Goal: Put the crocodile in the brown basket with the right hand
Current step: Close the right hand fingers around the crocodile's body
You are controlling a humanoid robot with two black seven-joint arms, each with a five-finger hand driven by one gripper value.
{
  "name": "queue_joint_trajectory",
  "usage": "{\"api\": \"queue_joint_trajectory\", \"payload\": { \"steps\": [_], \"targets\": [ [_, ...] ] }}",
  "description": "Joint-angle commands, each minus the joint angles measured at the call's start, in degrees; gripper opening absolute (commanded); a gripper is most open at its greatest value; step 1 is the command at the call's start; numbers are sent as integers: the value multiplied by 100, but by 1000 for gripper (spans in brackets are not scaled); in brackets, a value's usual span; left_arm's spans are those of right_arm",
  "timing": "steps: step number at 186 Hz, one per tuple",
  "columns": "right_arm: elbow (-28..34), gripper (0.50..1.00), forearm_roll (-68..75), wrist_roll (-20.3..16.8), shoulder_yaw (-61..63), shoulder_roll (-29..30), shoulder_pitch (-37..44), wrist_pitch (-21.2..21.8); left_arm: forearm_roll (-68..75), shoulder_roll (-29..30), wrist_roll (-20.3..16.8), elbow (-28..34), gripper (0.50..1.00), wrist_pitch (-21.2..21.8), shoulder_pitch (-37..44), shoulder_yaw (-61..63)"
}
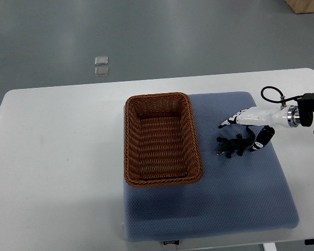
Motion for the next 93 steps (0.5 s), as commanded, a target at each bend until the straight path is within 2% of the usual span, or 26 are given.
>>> {"api": "queue_joint_trajectory", "payload": {
  "steps": [1, 14, 29, 41, 62, 93],
  "targets": [
    [-1, 901, 22, 0, 0, 0, -1, -14, 0, 0, 0, 0, 1000, 0, 0, 0],
    [8, 870, 31, 0, 0, 0, -1, -5, 0, 0, 0, 0, 1000, 0, 0, 0],
    [8, 795, 66, 26, 0, 0, -1, 4, 0, 0, 0, 0, 1000, 0, 0, 0],
    [17, 756, 75, 44, 9, 0, -1, 12, 0, 0, 0, 0, 1000, 0, 0, 0],
    [43, 725, 75, 62, 0, 18, -53, 13, 0, 0, 0, 0, 1000, 0, 0, 0],
    [61, 721, 75, 63, 0, 18, -62, 13, 0, 0, 0, 0, 1000, 0, 0, 0]
  ]
}}
